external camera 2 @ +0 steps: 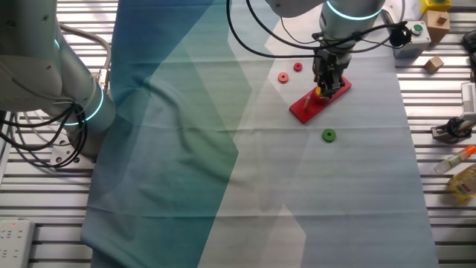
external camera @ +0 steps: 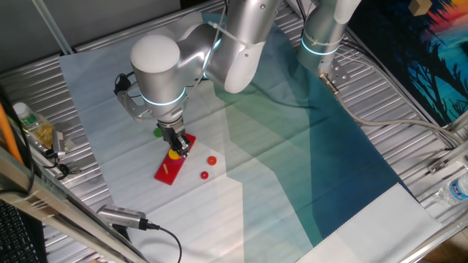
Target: Take out one Hanoi block and throw it aside
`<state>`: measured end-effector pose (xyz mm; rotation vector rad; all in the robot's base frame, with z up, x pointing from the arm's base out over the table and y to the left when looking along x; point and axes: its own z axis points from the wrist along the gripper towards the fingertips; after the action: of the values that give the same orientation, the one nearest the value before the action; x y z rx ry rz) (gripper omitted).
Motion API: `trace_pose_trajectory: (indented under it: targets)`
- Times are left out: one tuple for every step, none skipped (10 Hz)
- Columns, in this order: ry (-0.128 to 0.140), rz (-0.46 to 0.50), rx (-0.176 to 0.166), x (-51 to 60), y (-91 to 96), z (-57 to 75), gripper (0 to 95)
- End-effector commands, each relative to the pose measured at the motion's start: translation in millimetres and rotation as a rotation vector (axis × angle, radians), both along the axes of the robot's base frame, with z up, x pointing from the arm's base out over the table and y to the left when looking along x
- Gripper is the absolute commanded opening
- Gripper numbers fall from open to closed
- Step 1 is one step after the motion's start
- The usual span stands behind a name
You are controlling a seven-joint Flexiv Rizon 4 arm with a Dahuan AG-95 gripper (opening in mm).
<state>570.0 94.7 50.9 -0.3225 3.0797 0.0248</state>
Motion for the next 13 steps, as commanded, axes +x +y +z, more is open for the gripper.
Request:
trace_pose_trajectory:
  targets:
    - [-0.001, -0.002, 0.001, 0.1, 0.0, -1.2, 38.0]
    - [-0.003, 0.000, 0.001, 0.3, 0.0, -2.1, 38.0]
    - [-0.004, -0.001, 0.001, 0.3, 0.0, -2.2, 38.0]
    - [-0.006, -0.003, 0.002, 0.3, 0.0, -2.7, 38.0]
    - [-0.008, -0.004, 0.002, 0.4, 0.0, -3.3, 38.0]
    - [-0.009, -0.006, 0.002, 0.5, -0.1, -4.2, 38.0]
    - [-0.012, -0.006, 0.002, 0.7, -0.1, -5.8, 38.0]
    - [-0.016, -0.006, 0.004, 0.9, -0.1, -7.5, 38.0]
    - [-0.019, -0.007, 0.004, 1.0, -0.1, -8.1, 38.0]
    - [-0.025, -0.009, 0.006, 1.1, -0.1, -9.9, 38.0]
    - [-0.031, -0.008, 0.006, 1.2, -0.2, -10.7, 38.0]
    - [-0.032, -0.009, 0.005, 1.2, -0.2, -10.7, 38.0]
    - [-0.032, -0.010, 0.005, 1.2, -0.2, -10.7, 38.0]
